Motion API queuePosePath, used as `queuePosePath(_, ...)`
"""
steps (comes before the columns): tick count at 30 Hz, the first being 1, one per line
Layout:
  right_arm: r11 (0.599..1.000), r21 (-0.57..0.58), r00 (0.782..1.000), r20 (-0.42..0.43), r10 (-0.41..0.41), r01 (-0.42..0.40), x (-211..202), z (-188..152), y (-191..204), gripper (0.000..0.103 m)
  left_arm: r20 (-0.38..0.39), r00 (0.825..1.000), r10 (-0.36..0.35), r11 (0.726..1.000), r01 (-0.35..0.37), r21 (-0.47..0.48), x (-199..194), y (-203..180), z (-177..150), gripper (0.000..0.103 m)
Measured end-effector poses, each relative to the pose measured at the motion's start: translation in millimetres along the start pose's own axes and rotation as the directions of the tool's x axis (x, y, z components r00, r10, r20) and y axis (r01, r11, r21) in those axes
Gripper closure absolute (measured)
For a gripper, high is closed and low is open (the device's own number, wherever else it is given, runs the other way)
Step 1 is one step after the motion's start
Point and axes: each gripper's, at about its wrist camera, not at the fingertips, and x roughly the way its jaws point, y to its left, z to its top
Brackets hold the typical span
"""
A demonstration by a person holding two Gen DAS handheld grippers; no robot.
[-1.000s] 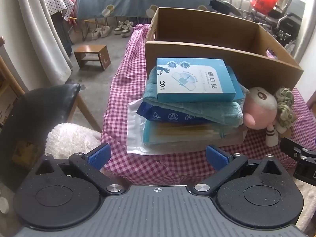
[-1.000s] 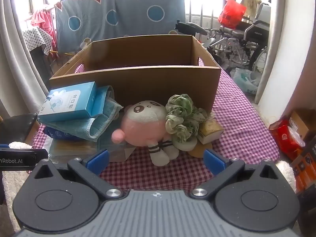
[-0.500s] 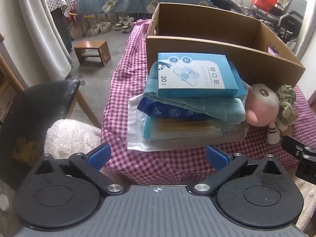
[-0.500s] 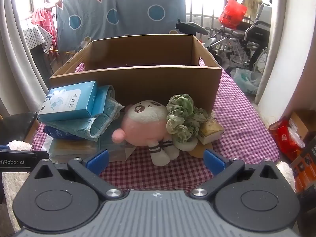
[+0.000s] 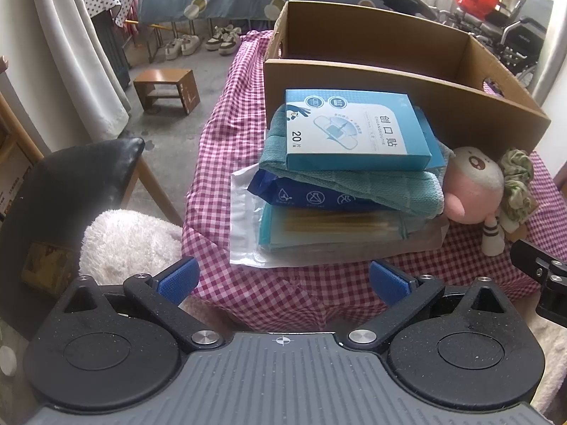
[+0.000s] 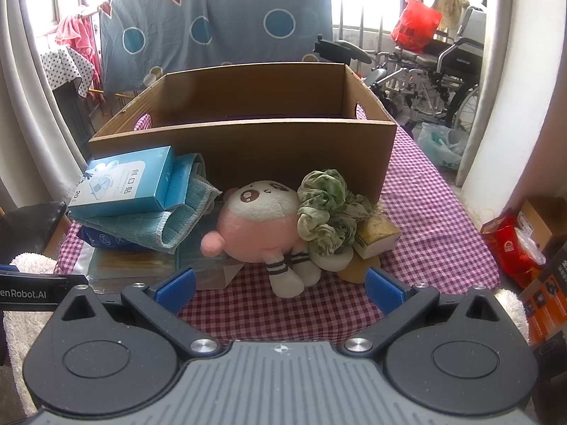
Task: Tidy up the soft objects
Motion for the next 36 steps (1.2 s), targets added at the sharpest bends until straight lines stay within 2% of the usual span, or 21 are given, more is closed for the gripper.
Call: queuePosePath(36, 1.0, -0.009, 1.0, -0.011, -0.005, 0.005, 3.4, 2.5, 2.0, 0.0, -0.004, 1.0, 0.011, 1.0, -0.011, -0.01, 1.1, 5.4, 0.2, 0.0)
